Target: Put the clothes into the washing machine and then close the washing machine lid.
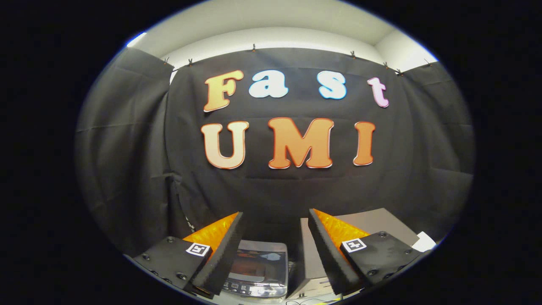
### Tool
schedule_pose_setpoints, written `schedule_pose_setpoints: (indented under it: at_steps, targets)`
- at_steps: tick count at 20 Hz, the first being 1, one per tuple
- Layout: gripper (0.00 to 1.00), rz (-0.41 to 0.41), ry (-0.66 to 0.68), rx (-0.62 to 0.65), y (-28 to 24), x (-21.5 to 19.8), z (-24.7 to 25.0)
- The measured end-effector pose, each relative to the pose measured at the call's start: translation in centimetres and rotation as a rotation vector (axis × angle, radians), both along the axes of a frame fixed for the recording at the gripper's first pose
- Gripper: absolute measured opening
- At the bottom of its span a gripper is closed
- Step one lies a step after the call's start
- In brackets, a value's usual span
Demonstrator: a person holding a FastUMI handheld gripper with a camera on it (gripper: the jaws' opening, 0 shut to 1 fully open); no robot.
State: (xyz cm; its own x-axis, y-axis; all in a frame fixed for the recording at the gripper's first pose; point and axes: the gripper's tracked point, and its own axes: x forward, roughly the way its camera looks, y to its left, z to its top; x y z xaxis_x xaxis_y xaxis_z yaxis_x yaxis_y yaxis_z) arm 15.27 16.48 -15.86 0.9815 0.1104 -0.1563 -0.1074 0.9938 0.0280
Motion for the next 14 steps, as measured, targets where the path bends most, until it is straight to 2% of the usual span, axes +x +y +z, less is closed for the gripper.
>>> schedule_pose_setpoints:
  at_steps: [3,7,14]
  targets:
    - [0.97,-0.062,-0.025,0.005,-4.8,-2.4,1.5]
    - [0.97,-0.102,-0.04,0.046,-9.1,-5.0,2.5]
    - [0.97,-0.092,-0.062,0.053,-11.2,-6.7,3.8]
